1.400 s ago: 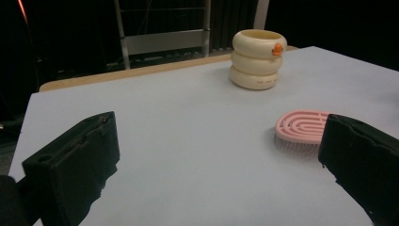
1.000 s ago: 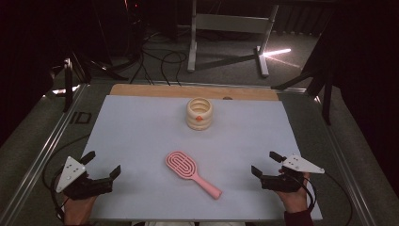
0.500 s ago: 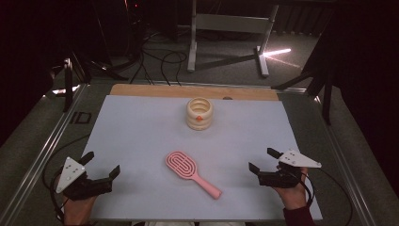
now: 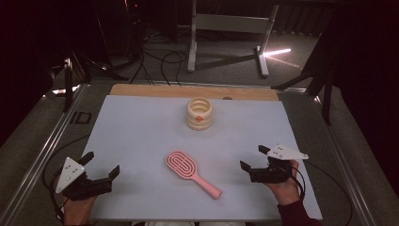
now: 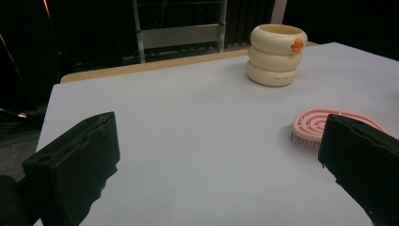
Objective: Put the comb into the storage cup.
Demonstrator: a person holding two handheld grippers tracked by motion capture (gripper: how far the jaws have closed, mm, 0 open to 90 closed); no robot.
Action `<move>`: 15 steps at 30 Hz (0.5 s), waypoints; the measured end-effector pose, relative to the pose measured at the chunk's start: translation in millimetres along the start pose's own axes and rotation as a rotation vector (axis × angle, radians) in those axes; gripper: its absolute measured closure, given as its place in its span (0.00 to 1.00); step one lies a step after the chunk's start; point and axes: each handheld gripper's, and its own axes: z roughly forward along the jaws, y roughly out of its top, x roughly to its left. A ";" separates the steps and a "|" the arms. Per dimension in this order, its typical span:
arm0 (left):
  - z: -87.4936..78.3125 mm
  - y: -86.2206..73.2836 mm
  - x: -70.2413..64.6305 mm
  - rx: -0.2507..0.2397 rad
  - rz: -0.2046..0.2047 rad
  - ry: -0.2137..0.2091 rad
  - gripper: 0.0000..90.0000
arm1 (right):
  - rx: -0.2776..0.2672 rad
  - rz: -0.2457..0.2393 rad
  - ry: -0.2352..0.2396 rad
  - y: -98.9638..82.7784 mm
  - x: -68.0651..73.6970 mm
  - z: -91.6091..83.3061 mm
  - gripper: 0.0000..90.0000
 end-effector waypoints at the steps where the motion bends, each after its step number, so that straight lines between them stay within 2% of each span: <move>1: 0.0 0.0 -0.2 0.000 -0.001 -0.001 0.00 | 0.001 -0.002 0.005 1.1 0.7 1.3 0.09; 9: 0.3 -0.4 -0.1 -0.001 -0.001 -0.001 0.00 | 0.034 -0.017 0.030 9.8 7.7 12.6 0.09; 15: 0.5 -1.2 0.2 0.001 -0.002 0.000 0.00 | 0.087 -0.030 0.050 13.9 14.4 23.2 0.09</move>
